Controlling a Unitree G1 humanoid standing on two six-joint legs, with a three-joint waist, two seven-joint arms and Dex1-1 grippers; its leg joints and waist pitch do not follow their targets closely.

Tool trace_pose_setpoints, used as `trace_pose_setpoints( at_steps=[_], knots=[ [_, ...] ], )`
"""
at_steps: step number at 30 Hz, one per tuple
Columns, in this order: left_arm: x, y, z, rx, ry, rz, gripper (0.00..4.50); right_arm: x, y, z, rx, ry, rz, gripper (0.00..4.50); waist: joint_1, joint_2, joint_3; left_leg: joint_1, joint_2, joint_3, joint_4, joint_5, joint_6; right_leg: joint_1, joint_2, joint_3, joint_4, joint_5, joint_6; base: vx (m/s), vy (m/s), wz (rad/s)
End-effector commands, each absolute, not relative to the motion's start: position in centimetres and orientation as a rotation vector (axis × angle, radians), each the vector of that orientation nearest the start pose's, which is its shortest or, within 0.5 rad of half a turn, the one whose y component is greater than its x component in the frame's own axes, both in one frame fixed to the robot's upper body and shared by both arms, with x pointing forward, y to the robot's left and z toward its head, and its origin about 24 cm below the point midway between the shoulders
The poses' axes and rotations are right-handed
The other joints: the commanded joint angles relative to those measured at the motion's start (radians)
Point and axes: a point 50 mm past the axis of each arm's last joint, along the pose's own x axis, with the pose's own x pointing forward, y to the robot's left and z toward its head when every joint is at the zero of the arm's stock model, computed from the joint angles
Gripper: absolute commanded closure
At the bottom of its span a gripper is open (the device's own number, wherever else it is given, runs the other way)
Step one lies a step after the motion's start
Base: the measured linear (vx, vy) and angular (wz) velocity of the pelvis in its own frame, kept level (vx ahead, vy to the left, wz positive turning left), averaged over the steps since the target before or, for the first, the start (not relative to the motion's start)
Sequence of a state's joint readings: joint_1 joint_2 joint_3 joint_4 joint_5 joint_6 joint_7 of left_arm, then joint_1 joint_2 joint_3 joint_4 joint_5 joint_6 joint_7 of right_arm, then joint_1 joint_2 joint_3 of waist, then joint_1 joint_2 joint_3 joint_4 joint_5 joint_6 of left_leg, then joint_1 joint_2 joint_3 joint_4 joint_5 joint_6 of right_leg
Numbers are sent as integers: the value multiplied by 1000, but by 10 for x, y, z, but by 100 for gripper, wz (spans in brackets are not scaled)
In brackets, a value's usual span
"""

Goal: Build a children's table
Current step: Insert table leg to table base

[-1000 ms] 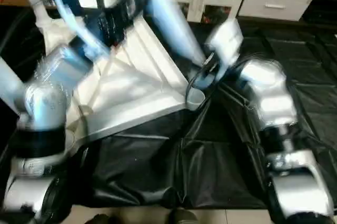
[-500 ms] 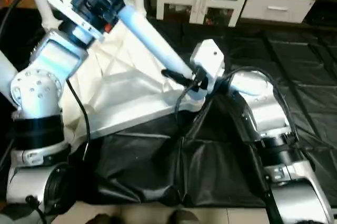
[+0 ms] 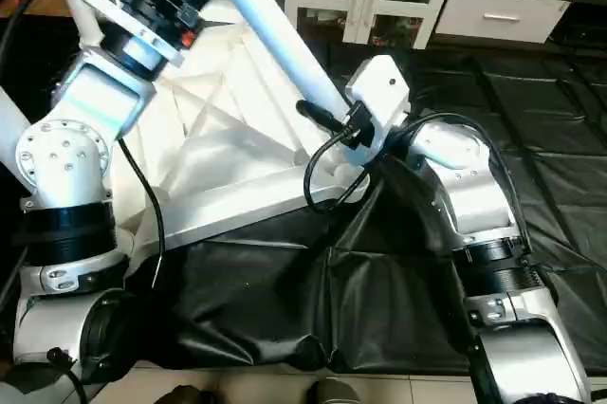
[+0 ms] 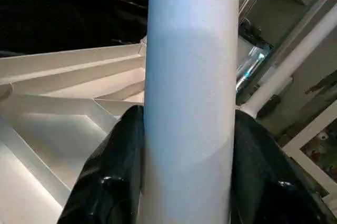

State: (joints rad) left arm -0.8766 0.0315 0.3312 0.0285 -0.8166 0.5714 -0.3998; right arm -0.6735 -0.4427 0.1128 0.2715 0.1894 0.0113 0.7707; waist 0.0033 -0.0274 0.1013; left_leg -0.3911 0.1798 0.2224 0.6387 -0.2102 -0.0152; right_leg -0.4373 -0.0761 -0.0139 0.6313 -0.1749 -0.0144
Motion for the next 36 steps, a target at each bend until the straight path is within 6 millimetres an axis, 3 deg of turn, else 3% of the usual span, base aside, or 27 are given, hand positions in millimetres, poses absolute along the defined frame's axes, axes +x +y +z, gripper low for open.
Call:
trace_pose_setpoints(
  at_steps=[1,13,15,21,24,27,31,36],
  knots=[
    [335,112,277,-691,-448,-854,270,340,-143,188,-456,-279,882,272,5,2,-107,22,41,-25,-56,3,129,76,-43,26,-45,75,-329,0,0,0],
    [339,114,276,-636,-470,-789,291,338,-142,187,-447,-273,916,272,5,3,-110,23,41,-26,-54,-4,126,77,-42,26,-45,71,-326,0,0,0],
    [339,114,277,-594,-487,-763,291,338,-142,187,-433,-273,917,202,6,4,-111,23,42,-27,-53,-6,127,77,-43,25,-45,64,-325,0,0,0],
    [329,108,283,-383,-613,-716,294,342,-138,181,-426,-269,800,160,3,4,-112,20,45,-31,-53,12,126,76,-46,25,-46,51,-305,0,0,0],
    [318,104,284,-343,-684,-706,294,346,-130,166,-512,-254,679,139,5,7,-113,22,46,-30,-52,26,102,72,-47,24,-44,57,-306,0,0,0],
    [314,102,284,-324,-717,-699,294,349,-127,161,-518,-257,607,109,3,9,-112,24,43,-28,-55,-24,81,71,-43,25,-50,11,-294,0,0,0],
    [304,98,286,-339,-763,-703,294,358,-122,160,-487,-292,449,106,1,8,-108,24,41,-27,-58,-50,52,67,-41,25,-51,-4,-275,0,0,0],
    [303,99,286,-341,-782,-669,294,361,-116,161,-495,-301,410,106,-2,8,-106,23,37,-27,-59,-75,42,69,-37,26,-51,-5,-254,0,0,0]
  ],
)
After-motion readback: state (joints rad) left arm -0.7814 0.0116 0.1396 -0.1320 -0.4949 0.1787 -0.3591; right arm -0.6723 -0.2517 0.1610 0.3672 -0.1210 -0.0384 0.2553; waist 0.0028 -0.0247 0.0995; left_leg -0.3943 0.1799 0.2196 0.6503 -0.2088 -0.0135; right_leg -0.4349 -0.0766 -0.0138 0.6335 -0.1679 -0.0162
